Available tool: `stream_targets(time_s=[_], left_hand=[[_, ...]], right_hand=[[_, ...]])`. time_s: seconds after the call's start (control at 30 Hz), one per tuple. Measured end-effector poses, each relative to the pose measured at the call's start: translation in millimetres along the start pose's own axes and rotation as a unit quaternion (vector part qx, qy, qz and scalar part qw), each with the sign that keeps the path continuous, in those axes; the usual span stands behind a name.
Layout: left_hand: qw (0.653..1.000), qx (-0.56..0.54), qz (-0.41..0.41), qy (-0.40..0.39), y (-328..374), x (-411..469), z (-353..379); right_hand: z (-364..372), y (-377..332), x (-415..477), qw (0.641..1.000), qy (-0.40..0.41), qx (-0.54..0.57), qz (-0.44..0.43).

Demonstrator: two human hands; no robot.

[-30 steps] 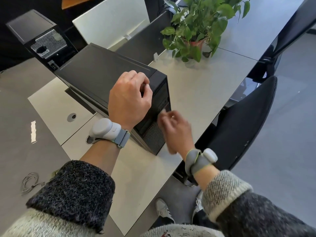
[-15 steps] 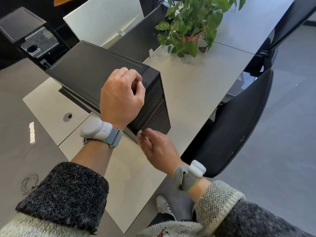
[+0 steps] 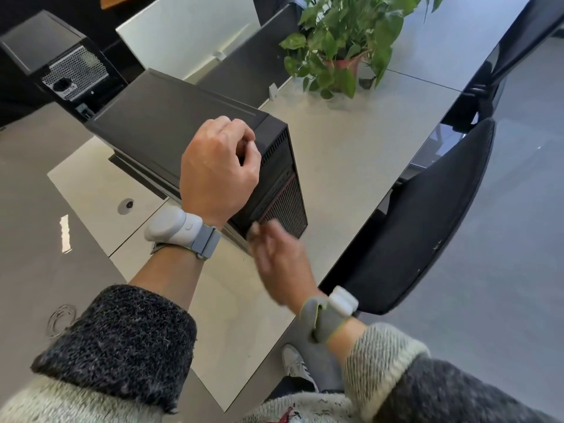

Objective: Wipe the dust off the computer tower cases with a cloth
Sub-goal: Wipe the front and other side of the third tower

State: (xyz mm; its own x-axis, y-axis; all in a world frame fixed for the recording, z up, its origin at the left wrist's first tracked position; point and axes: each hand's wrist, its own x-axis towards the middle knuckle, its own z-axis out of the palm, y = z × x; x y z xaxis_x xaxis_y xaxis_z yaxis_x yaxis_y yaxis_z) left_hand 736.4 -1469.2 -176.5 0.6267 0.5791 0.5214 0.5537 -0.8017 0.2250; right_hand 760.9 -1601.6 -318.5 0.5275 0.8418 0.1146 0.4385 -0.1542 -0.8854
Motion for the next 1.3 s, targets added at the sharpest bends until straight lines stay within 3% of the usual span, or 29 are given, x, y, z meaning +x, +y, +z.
stream_targets(time_s=[0.1, 0.2, 0.37, 0.57, 0.77, 0.83, 0.97, 1.1, 1.23, 1.3], left_hand=[[1.000, 0.003, 0.012, -0.005, 0.6, -0.2, -0.4], [1.000, 0.000, 0.022, -0.011, 0.6, -1.1, -2.5], [0.995, 0.023, 0.047, -0.080, -3.0, -0.1, -6.4], [0.994, 0.006, 0.046, -0.095, -18.6, -17.3, -27.9], [0.987, -0.011, 0.065, -0.148, -46.5, -34.2, -53.3], [0.989, 0.008, 0.077, -0.127, -44.5, -37.3, -54.0], [0.993, 0.036, 0.089, -0.071, -34.1, -42.4, -46.5], [0.994, 0.032, 0.089, -0.062, -36.7, -44.4, -44.8], [0.992, 0.028, 0.110, -0.061, -35.8, -45.1, -42.5], [0.991, 0.021, 0.120, -0.062, -38.0, -46.2, -41.4]], right_hand=[[-1.3, -1.8, -10.9, 0.996, -0.084, 0.031, 0.019], [-23.7, 4.4, 19.4, 0.984, -0.054, 0.127, 0.114], [-53.0, 14.8, 55.7, 0.983, 0.030, 0.060, 0.169], [-26.2, -3.2, 32.2, 0.984, 0.009, 0.073, 0.162], [-13.0, -12.2, 13.6, 0.981, -0.075, 0.090, 0.156], [-14.3, -8.5, 11.7, 0.978, -0.041, 0.110, 0.172], [-14.7, -0.5, 18.0, 0.965, 0.101, 0.135, 0.202], [17.5, -17.4, 11.2, 0.965, 0.129, 0.136, 0.184], [58.1, -19.4, -27.6, 0.982, 0.025, 0.142, 0.120], [65.9, -10.0, -37.2, 0.985, -0.031, 0.116, 0.127]])
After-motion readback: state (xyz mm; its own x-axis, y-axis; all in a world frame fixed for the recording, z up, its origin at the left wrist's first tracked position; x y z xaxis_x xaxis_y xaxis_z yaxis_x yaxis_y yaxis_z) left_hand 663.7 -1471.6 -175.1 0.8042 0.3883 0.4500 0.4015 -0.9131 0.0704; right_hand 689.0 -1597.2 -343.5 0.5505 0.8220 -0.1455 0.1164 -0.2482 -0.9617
